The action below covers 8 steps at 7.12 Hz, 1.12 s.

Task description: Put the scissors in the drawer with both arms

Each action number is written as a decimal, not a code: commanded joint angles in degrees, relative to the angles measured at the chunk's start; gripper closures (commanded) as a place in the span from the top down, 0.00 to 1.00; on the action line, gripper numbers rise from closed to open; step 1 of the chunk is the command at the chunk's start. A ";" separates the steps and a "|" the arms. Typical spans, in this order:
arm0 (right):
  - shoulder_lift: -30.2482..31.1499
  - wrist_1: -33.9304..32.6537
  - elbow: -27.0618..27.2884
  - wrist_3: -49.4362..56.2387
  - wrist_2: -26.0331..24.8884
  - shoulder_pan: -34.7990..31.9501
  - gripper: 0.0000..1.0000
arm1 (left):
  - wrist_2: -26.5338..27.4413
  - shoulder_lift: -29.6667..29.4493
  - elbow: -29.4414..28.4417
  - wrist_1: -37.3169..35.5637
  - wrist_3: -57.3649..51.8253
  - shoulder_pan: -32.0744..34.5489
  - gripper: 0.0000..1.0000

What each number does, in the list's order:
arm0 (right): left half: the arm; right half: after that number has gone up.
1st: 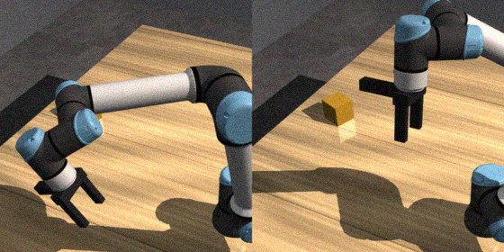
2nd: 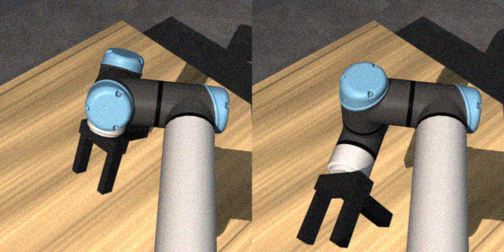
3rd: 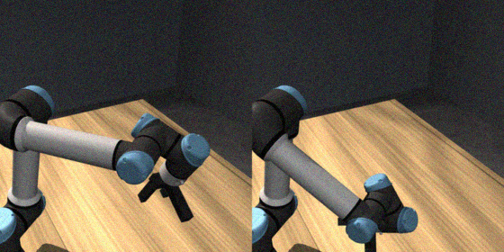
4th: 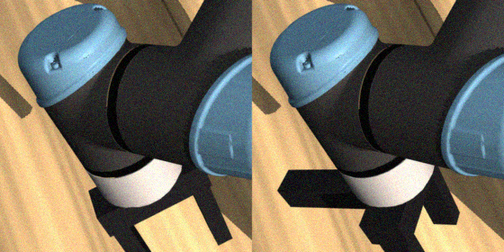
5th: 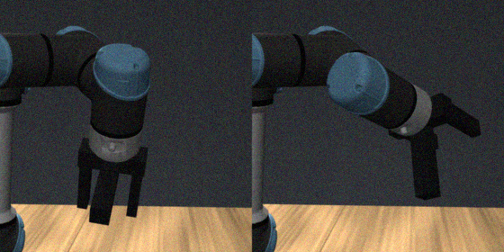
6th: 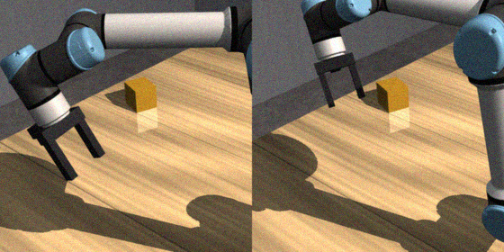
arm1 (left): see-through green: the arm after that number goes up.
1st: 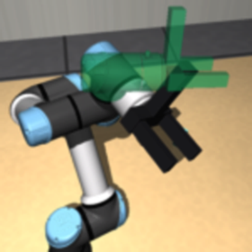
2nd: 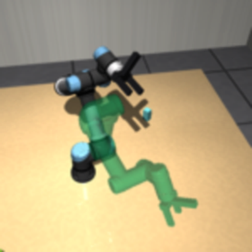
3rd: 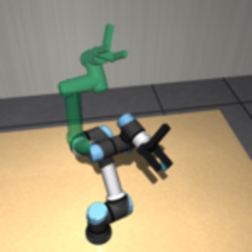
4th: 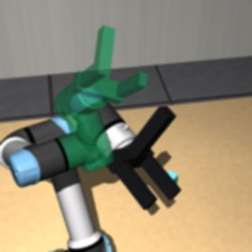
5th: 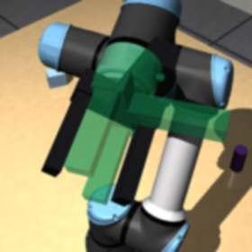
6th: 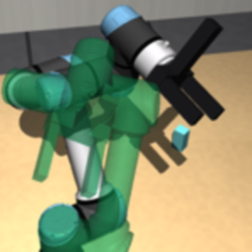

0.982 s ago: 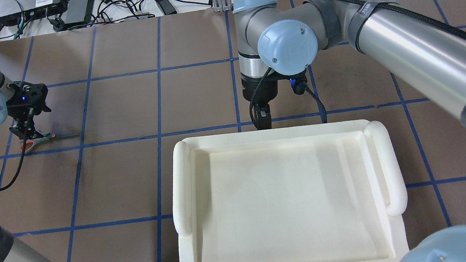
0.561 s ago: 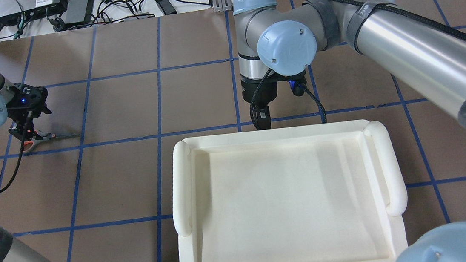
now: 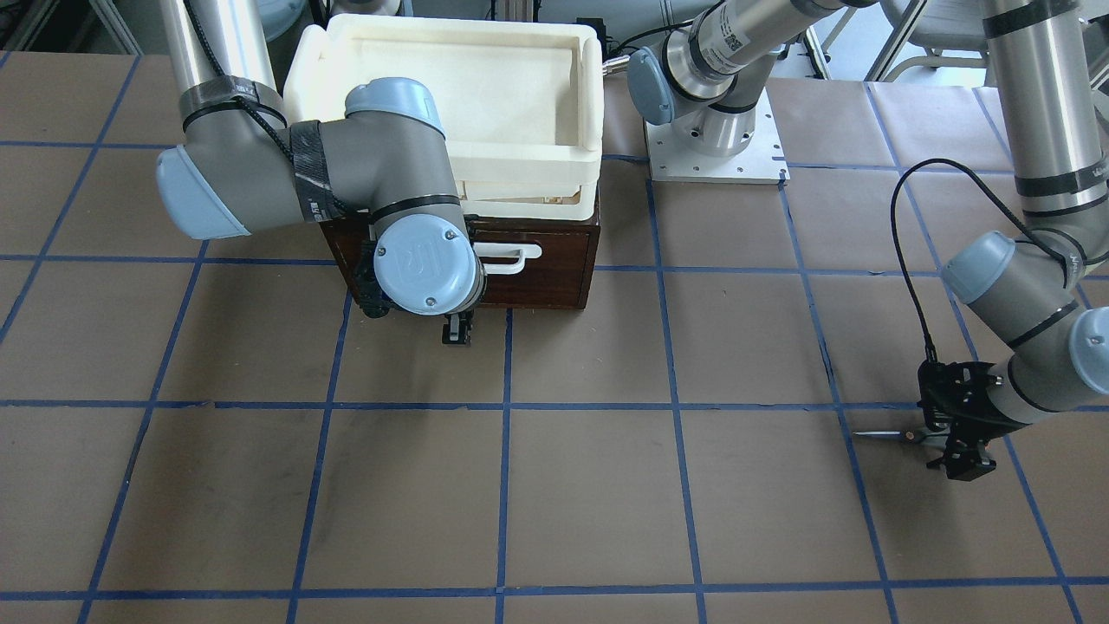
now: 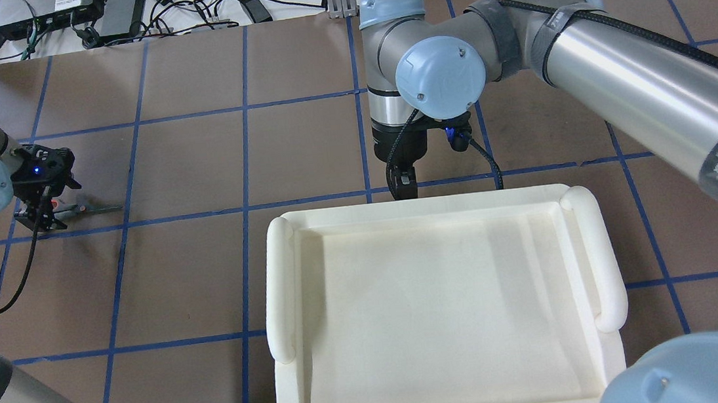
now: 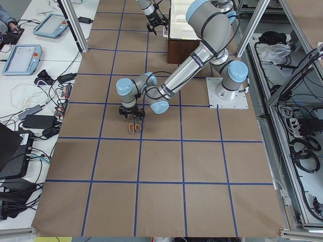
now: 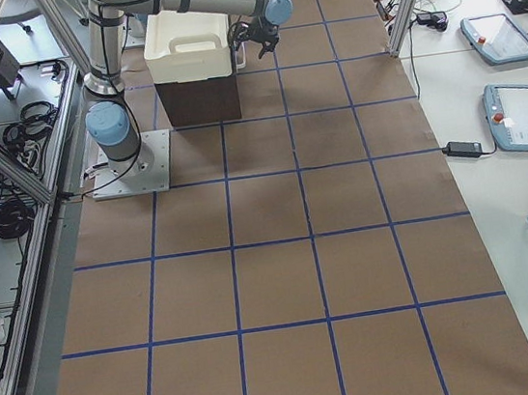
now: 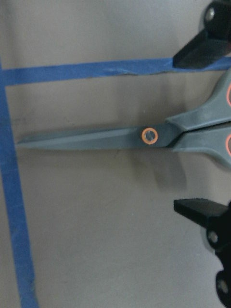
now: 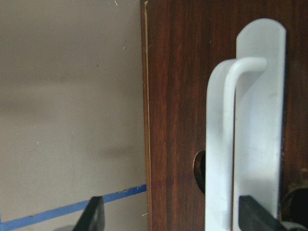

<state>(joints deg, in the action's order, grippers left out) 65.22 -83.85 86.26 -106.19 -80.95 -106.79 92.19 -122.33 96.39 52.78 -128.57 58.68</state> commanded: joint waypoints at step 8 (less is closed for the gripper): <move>-1.50 -0.79 0.14 0.64 0.00 0.00 1.00 | -0.26 -0.55 0.55 -0.13 0.16 -0.59 0.83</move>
<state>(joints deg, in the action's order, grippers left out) 63.75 -84.29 86.40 -105.65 -80.95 -106.79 91.95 -122.88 96.94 52.72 -128.38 58.02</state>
